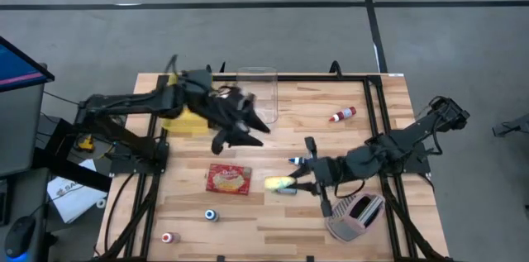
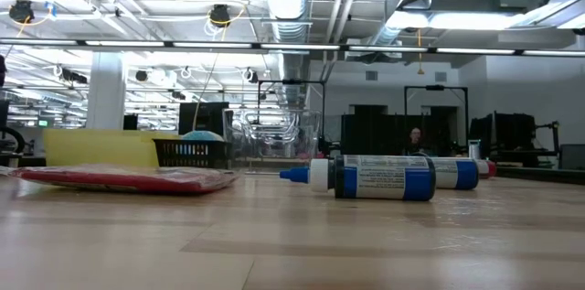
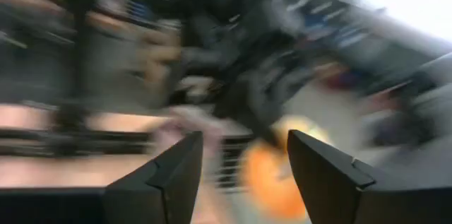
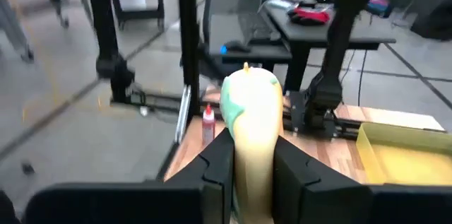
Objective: Pick & Place Food Item
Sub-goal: Put the green doughnut into the black bin
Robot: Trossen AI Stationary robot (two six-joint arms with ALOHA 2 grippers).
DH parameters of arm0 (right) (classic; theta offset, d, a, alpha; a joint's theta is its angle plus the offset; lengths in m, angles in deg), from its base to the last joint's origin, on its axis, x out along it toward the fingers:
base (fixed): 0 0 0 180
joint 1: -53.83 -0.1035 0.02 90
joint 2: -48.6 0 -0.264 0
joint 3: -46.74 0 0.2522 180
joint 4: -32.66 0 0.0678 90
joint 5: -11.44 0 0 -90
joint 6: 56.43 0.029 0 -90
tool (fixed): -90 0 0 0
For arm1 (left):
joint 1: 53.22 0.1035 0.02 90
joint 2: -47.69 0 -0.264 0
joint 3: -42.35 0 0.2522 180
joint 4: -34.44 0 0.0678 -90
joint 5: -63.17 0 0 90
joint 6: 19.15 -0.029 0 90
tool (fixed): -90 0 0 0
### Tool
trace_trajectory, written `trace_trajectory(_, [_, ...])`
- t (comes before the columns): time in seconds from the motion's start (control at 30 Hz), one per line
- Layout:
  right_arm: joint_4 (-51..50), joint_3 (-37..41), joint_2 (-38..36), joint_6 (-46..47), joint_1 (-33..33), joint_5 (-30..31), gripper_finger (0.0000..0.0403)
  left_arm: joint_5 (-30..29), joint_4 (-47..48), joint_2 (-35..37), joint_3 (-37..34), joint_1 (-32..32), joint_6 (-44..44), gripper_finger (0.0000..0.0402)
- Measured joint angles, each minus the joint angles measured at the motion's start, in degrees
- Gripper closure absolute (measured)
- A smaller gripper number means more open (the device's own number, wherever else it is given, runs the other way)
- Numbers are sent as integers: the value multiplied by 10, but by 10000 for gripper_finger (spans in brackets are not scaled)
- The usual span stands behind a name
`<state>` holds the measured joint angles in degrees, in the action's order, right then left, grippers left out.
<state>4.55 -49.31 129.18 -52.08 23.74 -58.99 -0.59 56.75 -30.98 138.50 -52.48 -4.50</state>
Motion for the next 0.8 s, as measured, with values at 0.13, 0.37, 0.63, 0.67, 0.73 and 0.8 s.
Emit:
trace_trajectory(0.13, [-1, -28, -2, 68, 30, 0, 347, -232, 105, 49, 0, -72, -196, 188])
trace_trajectory(0.37, [13, -47, -2, 215, 90, -29, 347, -505, 135, 57, 0, -211, -344, 188])
trace_trajectory(0.63, [42, -47, 2, 374, 146, -100, 347, -734, 123, 16, 0, -288, -603, 188])
trace_trajectory(0.67, [51, -47, 1, 385, 152, -104, 347, -750, 123, 11, 0, -294, -632, 188])
trace_trajectory(0.73, [60, -48, 1, 397, 162, -107, 347, -786, 115, 4, 0, -297, -655, 188])
trace_trajectory(0.8, [65, -48, 1, 388, 167, -108, 347, -825, 97, 3, 0, -294, -610, 188])
